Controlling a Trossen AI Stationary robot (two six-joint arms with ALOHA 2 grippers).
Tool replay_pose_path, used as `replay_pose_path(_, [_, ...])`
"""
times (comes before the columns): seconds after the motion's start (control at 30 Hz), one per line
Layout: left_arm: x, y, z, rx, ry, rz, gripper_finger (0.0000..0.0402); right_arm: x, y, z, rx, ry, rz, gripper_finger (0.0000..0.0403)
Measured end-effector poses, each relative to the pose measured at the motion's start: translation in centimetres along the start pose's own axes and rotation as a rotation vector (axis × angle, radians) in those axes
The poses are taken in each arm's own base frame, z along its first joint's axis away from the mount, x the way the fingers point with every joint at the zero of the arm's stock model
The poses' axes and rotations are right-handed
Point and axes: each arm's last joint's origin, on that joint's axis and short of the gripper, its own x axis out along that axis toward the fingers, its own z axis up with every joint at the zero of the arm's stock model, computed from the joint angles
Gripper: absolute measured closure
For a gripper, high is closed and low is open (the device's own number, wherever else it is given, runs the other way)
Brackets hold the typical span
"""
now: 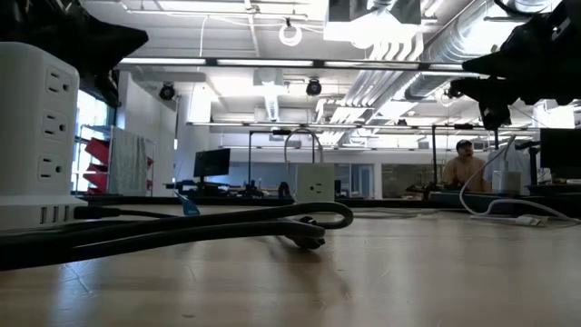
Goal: Insert USB
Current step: Return to Home Position
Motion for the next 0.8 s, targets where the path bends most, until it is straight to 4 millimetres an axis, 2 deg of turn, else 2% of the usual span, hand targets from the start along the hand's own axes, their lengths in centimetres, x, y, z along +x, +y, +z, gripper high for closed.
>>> replay_pose_path(0.8, [-0.03,-0.08,-0.46,-0.001,0.047,-0.005,0.0401,0.03,0.12,-0.1,0.001,0.01,0.013,0.0258])
